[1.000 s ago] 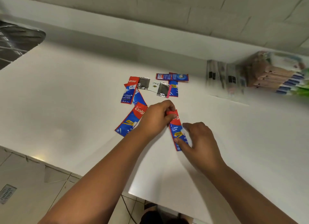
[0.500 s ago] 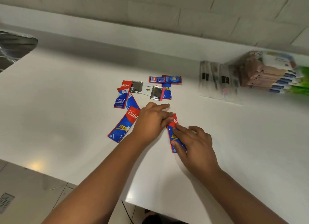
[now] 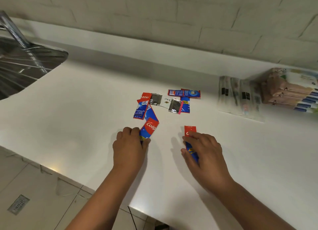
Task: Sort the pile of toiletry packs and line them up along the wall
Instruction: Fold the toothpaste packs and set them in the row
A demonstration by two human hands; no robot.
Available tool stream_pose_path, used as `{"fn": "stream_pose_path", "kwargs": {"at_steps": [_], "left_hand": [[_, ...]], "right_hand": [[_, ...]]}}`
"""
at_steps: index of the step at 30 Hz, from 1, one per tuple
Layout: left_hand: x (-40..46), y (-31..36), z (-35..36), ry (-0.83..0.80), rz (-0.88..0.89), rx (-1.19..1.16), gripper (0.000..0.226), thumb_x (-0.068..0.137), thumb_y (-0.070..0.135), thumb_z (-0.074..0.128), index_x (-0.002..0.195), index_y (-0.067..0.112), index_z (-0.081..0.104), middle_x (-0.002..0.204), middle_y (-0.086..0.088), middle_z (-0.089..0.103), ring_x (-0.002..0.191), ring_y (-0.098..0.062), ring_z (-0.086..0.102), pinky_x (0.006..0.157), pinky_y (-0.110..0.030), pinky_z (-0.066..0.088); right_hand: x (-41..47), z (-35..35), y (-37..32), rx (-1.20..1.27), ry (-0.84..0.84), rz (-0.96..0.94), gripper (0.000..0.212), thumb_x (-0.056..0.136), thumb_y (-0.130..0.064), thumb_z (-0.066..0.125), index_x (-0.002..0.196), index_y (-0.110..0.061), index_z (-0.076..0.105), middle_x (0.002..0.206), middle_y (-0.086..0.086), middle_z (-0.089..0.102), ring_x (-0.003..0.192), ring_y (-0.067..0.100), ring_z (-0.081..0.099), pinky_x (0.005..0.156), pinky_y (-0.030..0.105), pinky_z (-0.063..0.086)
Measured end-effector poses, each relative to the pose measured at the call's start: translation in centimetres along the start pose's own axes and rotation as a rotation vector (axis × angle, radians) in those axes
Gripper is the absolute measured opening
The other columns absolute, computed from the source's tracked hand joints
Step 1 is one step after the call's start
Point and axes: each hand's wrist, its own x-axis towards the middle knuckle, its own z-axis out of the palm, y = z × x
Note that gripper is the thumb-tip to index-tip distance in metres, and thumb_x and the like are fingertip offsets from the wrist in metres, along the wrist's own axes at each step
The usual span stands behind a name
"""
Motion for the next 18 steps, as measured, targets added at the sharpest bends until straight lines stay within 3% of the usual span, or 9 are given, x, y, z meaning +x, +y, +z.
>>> {"fn": "stream_pose_path", "kwargs": {"at_steps": [4,8,10,12,15,18], "left_hand": [[0.6,-0.3,0.0,-0.084,-0.113,-0.162,0.034,0.082,0.038,0.068,0.107,0.016,0.06,0.098,-0.006,0.058,0.092,-0.024,0.054,0.073,-0.034,0.046],[1.0,0.1,-0.2,-0.139,-0.039,-0.348,0.014,0.086,0.029,0.065,0.091,0.017,0.058,0.085,0.001,0.058,0.081,-0.021,0.053,0.061,-0.027,0.039],[0.8,1.4,-0.5,-0.14,-0.021,-0.447,0.01,0.089,0.028,0.062,0.09,0.021,0.055,0.087,0.006,0.059,0.079,-0.016,0.053,0.06,-0.023,0.038],[0.6,3.0,-0.5,-0.16,-0.059,-0.605,0.011,0.089,0.03,0.062,0.094,0.021,0.057,0.091,0.008,0.064,0.081,-0.013,0.059,0.065,-0.025,0.044],[0.3,5.7,-0.4,-0.246,-0.152,-0.824,0.016,0.087,0.031,0.065,0.094,0.019,0.059,0.089,0.006,0.067,0.08,-0.01,0.063,0.068,-0.024,0.049],[-0.1,7.9,-0.1,-0.351,-0.16,-0.959,0.021,0.084,0.033,0.069,0.091,0.016,0.059,0.086,0.001,0.069,0.076,-0.012,0.065,0.065,-0.025,0.05]], "right_hand": [[0.4,0.3,-0.3,0.058,0.028,0.001,0.03,0.089,-0.041,0.056,0.113,-0.026,0.065,0.123,-0.008,0.06,0.116,0.016,0.048,0.091,0.03,0.036],[1.0,0.1,-0.7,0.147,0.003,0.041,0.031,0.089,-0.04,0.056,0.115,-0.027,0.065,0.125,-0.01,0.06,0.118,0.013,0.046,0.097,0.029,0.038],[1.6,-0.1,-1.0,0.214,-0.006,0.075,0.028,0.091,-0.036,0.058,0.116,-0.028,0.065,0.122,-0.013,0.06,0.115,0.009,0.046,0.096,0.019,0.036],[2.2,-0.3,-1.3,0.37,-0.021,0.19,0.025,0.091,-0.031,0.061,0.115,-0.028,0.064,0.11,-0.016,0.062,0.104,0.004,0.052,0.088,0.01,0.038],[3.5,-1.0,-1.4,0.777,-0.095,0.466,0.023,0.088,-0.026,0.067,0.111,-0.023,0.064,0.098,-0.006,0.069,0.088,0.01,0.065,0.082,0.024,0.053],[4.0,-1.9,-0.9,1.042,-0.096,0.571,0.016,0.086,-0.016,0.069,0.102,-0.017,0.064,0.085,0.001,0.072,0.071,0.012,0.066,0.066,0.027,0.051]]}}
